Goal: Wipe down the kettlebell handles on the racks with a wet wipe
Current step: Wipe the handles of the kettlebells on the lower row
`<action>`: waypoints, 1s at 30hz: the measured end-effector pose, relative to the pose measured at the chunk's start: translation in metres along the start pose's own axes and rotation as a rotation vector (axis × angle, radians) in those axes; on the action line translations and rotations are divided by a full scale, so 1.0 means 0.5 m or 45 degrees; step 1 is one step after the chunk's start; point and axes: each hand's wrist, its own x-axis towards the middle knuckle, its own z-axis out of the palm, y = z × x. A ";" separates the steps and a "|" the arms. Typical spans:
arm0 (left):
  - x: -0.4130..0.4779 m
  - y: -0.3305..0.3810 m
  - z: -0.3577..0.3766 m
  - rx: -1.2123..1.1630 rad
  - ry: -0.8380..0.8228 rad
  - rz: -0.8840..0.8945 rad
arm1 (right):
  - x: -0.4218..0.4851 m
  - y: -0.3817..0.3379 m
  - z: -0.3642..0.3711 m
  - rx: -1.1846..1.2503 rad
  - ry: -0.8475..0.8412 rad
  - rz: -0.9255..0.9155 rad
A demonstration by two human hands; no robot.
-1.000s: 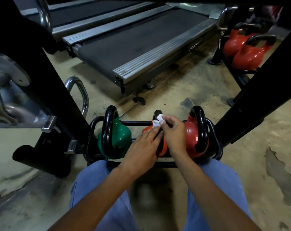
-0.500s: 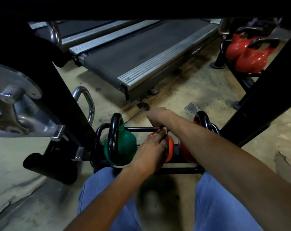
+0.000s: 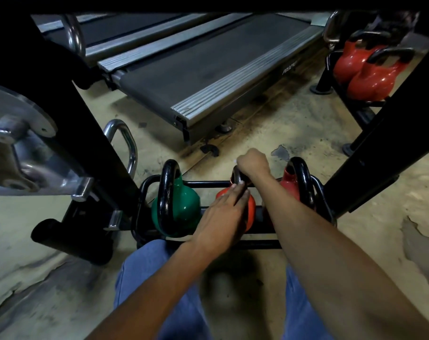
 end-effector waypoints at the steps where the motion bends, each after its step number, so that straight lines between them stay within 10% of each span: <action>1: 0.000 0.002 -0.001 -0.003 0.015 -0.005 | -0.006 0.024 -0.004 0.279 0.030 0.095; 10: -0.003 0.017 -0.020 -0.071 0.034 -0.036 | -0.080 0.079 0.021 1.623 -0.498 0.516; 23: -0.060 0.027 0.013 0.079 -0.021 0.016 | -0.099 0.113 0.028 1.280 -0.304 0.454; 30: 0.007 -0.032 -0.019 -0.359 0.069 0.027 | -0.303 0.217 0.055 0.537 0.251 -0.410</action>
